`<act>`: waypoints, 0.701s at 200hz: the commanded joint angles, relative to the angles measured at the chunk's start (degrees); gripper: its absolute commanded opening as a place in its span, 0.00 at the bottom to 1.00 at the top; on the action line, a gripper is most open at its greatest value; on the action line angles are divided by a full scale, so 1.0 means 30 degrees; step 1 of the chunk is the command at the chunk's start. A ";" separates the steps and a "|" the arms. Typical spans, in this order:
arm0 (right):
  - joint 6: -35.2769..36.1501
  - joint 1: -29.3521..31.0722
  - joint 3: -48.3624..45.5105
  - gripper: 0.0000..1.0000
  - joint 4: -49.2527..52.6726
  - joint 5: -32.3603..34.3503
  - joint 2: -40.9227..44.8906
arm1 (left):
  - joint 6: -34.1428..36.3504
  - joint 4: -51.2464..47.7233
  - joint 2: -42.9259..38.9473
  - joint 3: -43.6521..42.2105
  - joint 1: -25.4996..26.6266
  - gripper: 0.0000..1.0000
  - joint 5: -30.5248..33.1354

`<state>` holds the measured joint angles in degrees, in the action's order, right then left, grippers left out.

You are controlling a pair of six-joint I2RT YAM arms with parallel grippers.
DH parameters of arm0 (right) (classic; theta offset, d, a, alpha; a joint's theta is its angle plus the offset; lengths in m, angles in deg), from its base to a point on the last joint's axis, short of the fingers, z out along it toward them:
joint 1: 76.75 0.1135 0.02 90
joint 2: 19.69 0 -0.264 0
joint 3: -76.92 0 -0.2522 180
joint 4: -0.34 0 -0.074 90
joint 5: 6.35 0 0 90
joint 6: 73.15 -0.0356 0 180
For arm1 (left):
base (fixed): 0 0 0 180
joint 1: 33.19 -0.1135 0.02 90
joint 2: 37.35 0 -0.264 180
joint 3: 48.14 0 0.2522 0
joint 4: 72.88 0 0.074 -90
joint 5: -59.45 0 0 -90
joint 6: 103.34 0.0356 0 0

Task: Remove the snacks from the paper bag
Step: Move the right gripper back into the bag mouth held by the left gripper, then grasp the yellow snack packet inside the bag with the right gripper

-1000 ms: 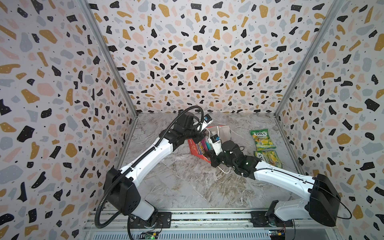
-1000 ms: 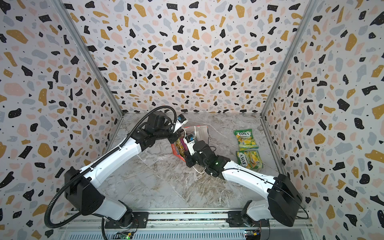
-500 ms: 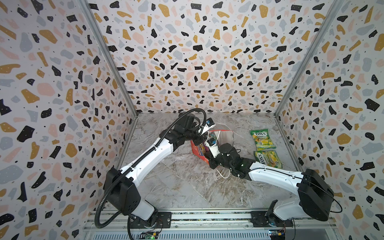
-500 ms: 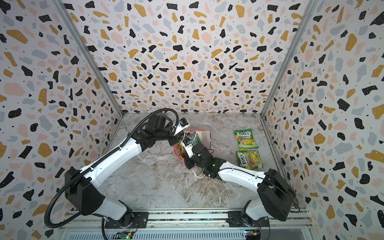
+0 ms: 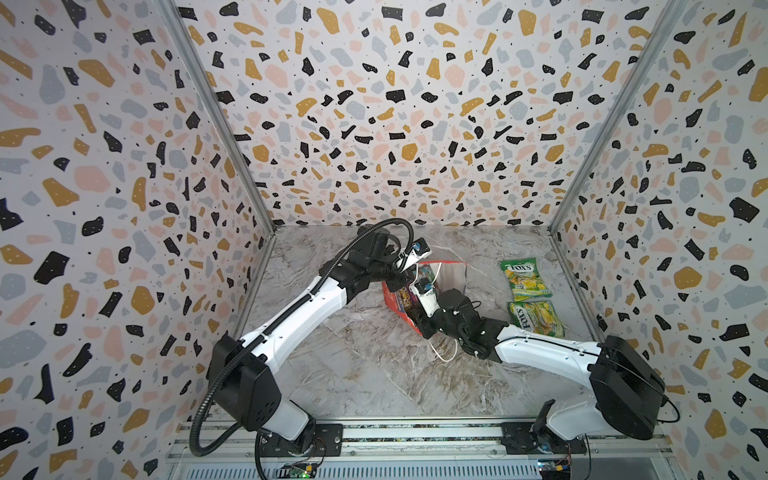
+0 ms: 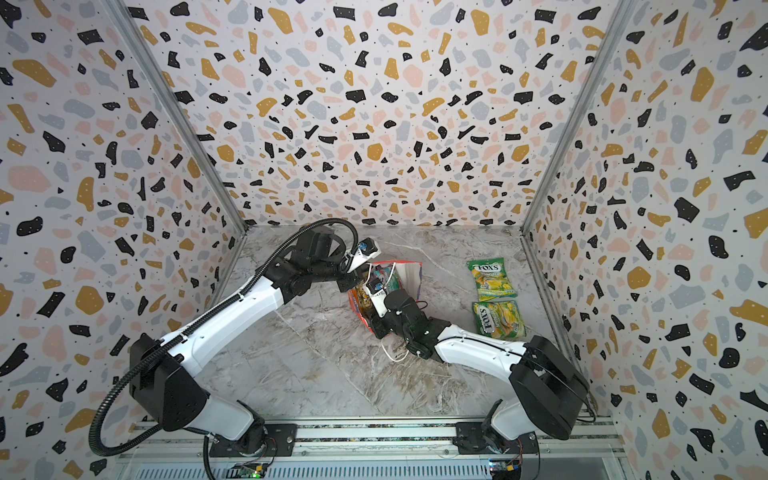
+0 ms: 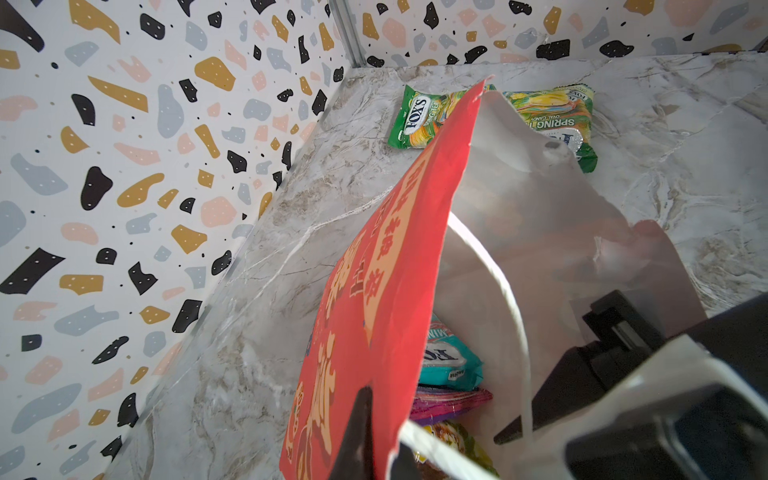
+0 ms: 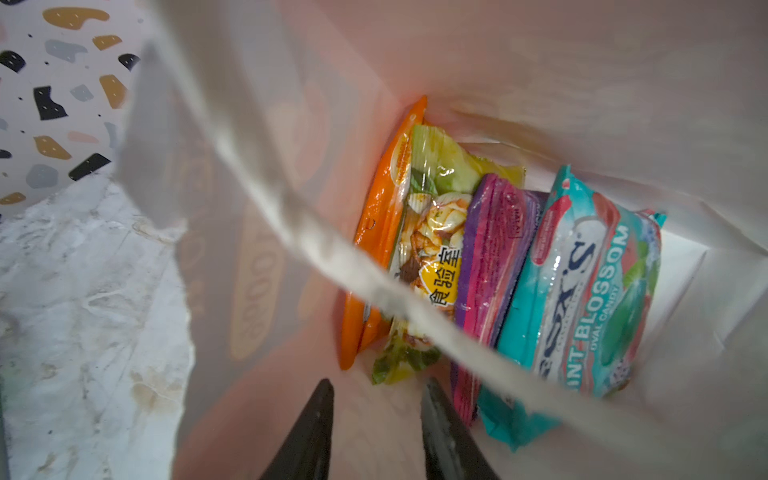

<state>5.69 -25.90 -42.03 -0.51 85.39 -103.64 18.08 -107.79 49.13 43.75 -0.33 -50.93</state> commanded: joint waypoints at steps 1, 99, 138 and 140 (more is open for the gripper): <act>-0.0756 -0.0090 0.1233 0.42 0.0015 0.0152 -0.0576 | 0.0425 0.1389 -0.0601 -0.0432 0.0179 0.00 -0.1032; -0.1702 -0.0133 0.3323 0.50 -0.1245 0.3200 -0.3313 | 0.0403 0.1794 -0.0985 -0.0777 0.0179 0.00 -0.1121; -0.2179 -0.0305 0.4072 0.36 -0.1303 0.4453 -0.4414 | 0.0366 0.1976 -0.1194 -0.0895 0.0179 0.00 -0.1265; -0.2194 -0.0323 0.4079 0.34 -0.1353 0.4517 -0.4405 | 0.0367 0.1994 -0.1212 -0.0896 0.0179 0.00 -0.1241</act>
<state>0.97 -26.20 -32.96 -2.58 94.24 -117.17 18.95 -104.38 47.90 41.63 -0.63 -50.82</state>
